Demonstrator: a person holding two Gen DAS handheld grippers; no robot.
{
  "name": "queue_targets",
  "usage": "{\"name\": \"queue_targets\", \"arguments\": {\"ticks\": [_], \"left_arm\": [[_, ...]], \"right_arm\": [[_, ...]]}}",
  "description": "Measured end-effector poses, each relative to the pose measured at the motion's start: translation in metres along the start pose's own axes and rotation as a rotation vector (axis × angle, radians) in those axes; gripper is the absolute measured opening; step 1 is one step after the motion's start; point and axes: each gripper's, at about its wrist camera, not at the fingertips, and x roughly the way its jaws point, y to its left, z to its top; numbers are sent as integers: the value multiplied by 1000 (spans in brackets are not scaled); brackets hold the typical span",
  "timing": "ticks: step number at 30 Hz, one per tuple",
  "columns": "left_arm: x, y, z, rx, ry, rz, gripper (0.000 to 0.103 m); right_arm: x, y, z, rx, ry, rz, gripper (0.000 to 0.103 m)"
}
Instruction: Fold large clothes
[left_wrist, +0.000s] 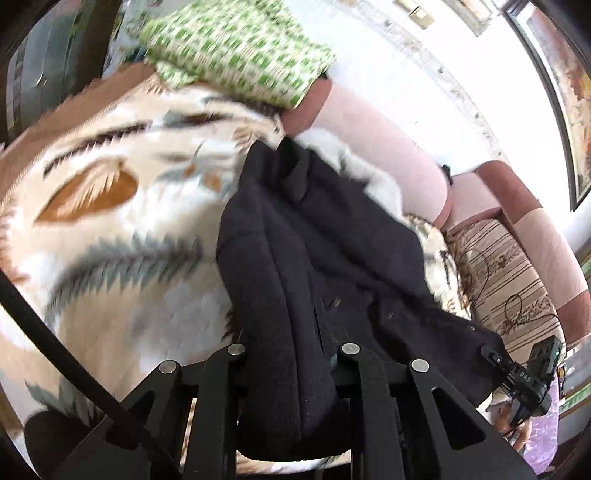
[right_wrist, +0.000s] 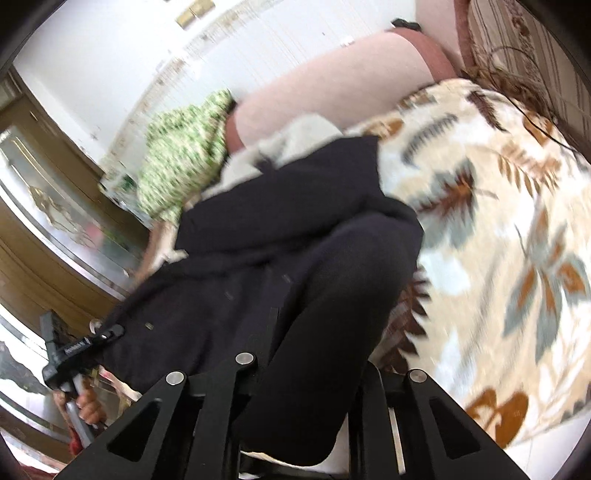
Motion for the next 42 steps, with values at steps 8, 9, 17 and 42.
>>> {"name": "queue_targets", "arguments": {"ticks": [8,9,17,42], "left_arm": [[2,-27,80,-6,-79,-21,17],[5,-30,93,-10,-82,-23,17],[68,-29,194,-123,-57,-10,17],[333,31,265,-257,160,251,21]], "right_arm": [[11,23,71,-6,-93,36,15],[14,23,81,1,-100,40,15],[55,11,170,109,-101,50,15],[290,-103,255,363,140,-142,16]]}}
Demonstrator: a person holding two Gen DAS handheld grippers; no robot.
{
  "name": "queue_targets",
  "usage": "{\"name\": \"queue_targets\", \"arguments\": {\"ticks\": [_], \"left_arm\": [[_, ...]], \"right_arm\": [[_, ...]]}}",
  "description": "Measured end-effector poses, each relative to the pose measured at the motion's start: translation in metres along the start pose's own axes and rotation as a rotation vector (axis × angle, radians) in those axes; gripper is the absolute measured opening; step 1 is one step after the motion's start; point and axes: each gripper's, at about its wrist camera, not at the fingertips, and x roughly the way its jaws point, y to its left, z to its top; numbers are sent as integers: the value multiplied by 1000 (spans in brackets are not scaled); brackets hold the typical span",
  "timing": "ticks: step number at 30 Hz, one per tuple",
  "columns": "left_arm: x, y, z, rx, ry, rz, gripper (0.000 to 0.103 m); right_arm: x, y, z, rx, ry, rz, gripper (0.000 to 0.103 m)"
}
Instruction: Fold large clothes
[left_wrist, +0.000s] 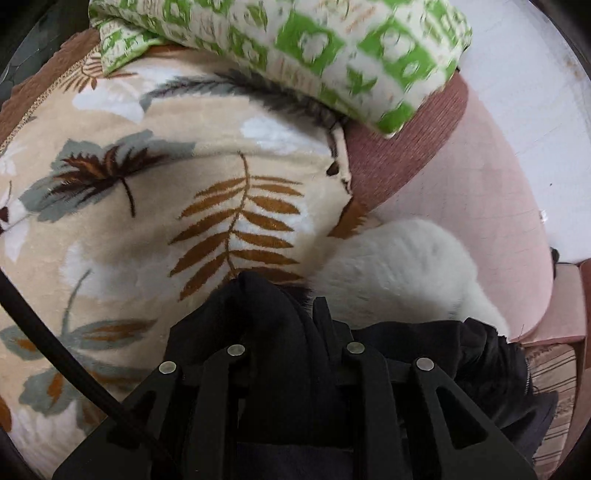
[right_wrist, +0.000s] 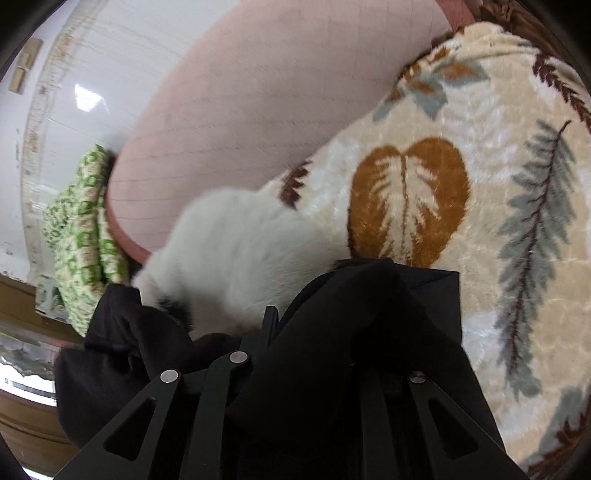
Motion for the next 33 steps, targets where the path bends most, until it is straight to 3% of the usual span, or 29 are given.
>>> {"name": "queue_targets", "arguments": {"ticks": [2,5,8,10,11,12,13,15,19,24,26,28,30,33], "left_arm": [[5,2,0,-14,9,-12,22],[-4,6,2,-33,30,-76,34],[-34,12,4,-64,15,-185,59],[-63,20,5,-95,-41,-222,74],[-75,23,6,-105,-66,-222,75],[-90,27,6,-116,-94,-210,76],[-104,31,7,-119,-111,-205,76],[-128,35,6,-109,-132,-192,76],[-173,34,-12,-44,-190,-148,76],[-207,7,-63,160,-256,-42,76],[-206,-7,-89,268,-235,-49,76],[-200,-19,-109,339,-235,-48,76],[-184,-34,-129,413,-220,-32,76],[-154,-51,-139,461,-194,-2,76]], "right_arm": [[5,-5,2,22,12,15,16],[8,-15,4,59,33,61,17],[-3,-11,4,52,42,104,24],[-20,-3,5,31,22,136,49],[-30,1,5,19,3,145,60],[-43,5,6,8,-39,127,81],[-53,8,6,1,-73,111,92],[-76,12,5,0,-120,95,97],[-120,24,-8,-22,-216,49,97],[-163,76,-64,-248,-237,41,95],[-165,94,-91,-337,-213,55,82],[-158,112,-121,-429,-170,77,61],[-144,123,-147,-499,-129,95,51],[-117,134,-165,-573,-112,65,51]]}}
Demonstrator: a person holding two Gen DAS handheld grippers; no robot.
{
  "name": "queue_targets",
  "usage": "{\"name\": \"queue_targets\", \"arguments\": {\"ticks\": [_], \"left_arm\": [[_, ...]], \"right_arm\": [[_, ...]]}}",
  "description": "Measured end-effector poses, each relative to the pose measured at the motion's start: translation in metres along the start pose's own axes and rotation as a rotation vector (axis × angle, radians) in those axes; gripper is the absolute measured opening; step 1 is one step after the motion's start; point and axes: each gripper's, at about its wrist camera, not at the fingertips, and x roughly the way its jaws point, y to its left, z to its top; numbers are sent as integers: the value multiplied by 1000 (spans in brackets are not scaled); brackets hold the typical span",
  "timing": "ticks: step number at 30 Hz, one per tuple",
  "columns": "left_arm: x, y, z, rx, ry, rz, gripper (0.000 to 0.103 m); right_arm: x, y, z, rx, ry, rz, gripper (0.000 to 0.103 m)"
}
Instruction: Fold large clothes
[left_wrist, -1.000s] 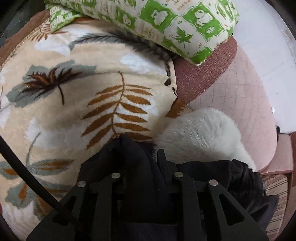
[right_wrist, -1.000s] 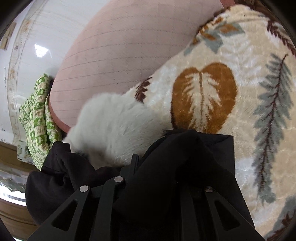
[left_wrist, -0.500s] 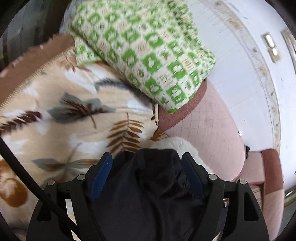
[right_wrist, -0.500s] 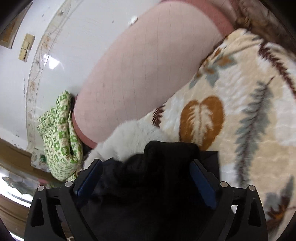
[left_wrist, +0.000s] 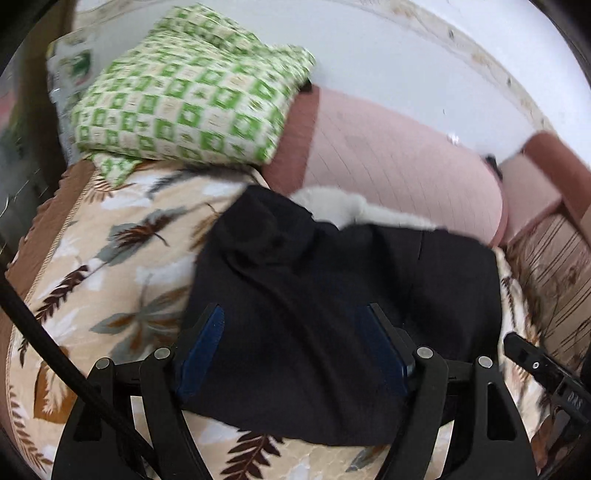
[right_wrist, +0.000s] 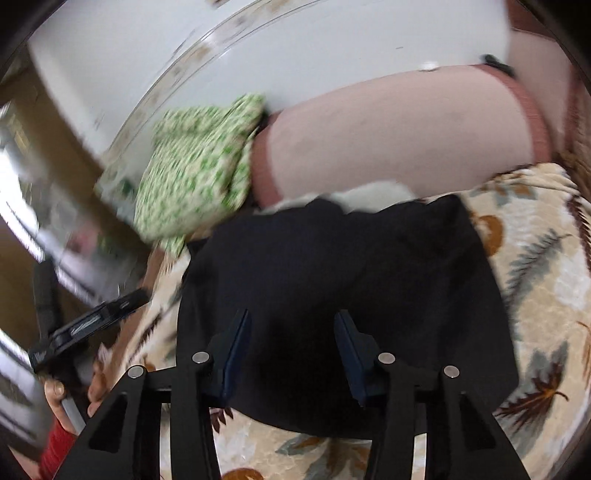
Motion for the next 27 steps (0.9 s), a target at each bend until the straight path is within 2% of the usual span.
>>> {"name": "queue_targets", "arguments": {"ticks": [4,8,11,18,23,27], "left_arm": [[43,-4,19,-38,0,70,76],[107,14,44,-106,68,164,77],[149,34,51,-167,135,133,84],[202,64,53,-224,134,126,100],[229,93,42,-367,157,23,103],[222,84,39,-349,138,22,103]], "right_arm": [[42,4,16,-33,9,-57,51],[97,-14,36,8,58,-106,51],[143,-37,39,50,114,-124,50],[200,-49,46,16,115,-145,49],[215,-68,51,81,80,-75,49],[209,-69,45,90,36,-40,49]]}}
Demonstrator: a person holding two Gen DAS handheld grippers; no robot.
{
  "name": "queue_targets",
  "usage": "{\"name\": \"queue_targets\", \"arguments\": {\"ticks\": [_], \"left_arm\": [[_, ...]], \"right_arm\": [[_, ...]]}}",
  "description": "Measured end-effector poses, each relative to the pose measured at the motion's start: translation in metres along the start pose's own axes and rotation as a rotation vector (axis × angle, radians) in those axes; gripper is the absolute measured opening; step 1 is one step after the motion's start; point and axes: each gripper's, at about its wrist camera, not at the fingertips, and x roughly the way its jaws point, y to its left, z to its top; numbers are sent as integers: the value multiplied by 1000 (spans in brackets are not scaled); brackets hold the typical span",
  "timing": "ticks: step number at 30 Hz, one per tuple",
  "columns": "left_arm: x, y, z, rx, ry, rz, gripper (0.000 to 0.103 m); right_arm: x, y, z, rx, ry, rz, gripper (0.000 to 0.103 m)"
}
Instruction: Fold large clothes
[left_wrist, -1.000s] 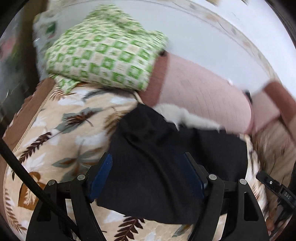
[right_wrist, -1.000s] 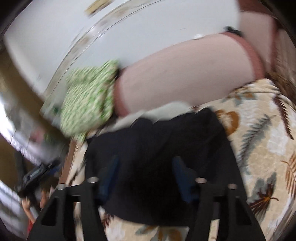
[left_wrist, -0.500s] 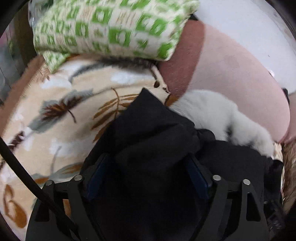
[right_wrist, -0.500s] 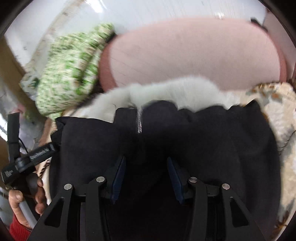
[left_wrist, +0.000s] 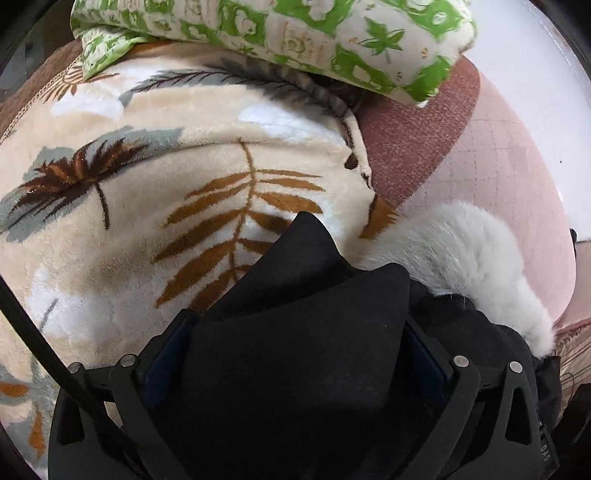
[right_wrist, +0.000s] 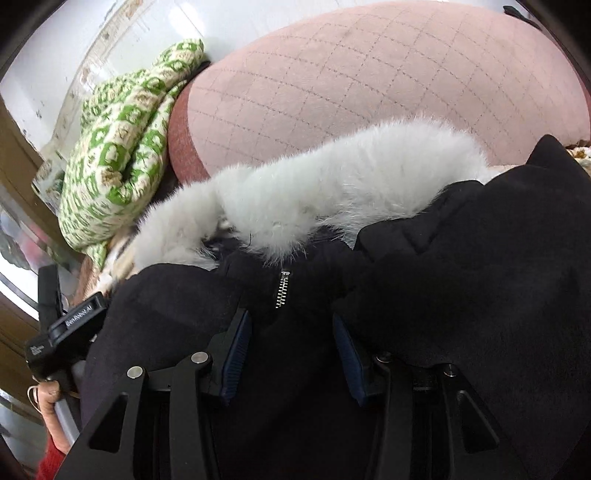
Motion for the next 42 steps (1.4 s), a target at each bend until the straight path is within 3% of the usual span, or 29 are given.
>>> {"name": "queue_targets", "arguments": {"ticks": [3,7,11,13,15,18,21,26,30,32,35,39,42], "left_arm": [[-20,-4,3,16,42,21,103],[-78,2,-3,-11,-23,42,102],[-138,10,-23,55,-86,39,102],[-164,19,-41,89,-122,64,102],[-181,33,-61,97,-124,78,102],[-196,60,-95,57,-117,103,102],[-204,84,-133,35,-115,77,102],[-194,90,-146,85,-136,108,102],[-201,90,-150,114,-148,93,102],[-211,90,-153,135,-187,102,102],[-224,89,-155,163,-225,127,102],[-234,93,-154,156,-249,123,102],[-237,97,-153,139,-253,118,102]], "right_arm": [[-4,6,-1,-23,-1,-13,49],[-24,28,10,-62,70,-106,49],[-89,25,9,11,-56,-34,49],[-110,14,3,30,-86,-70,49],[-118,-7,-3,50,-93,-163,49],[-112,-44,-11,120,-65,-229,49],[-99,-81,-23,180,-79,-294,47],[-80,-106,-32,248,-90,-331,47],[-82,-116,-34,294,-114,-280,47],[-87,-112,-33,280,-96,-301,47],[-112,-87,-26,268,-88,-401,49],[-151,-48,-25,263,-165,-397,63],[-149,-17,-32,214,-159,-354,70]]}}
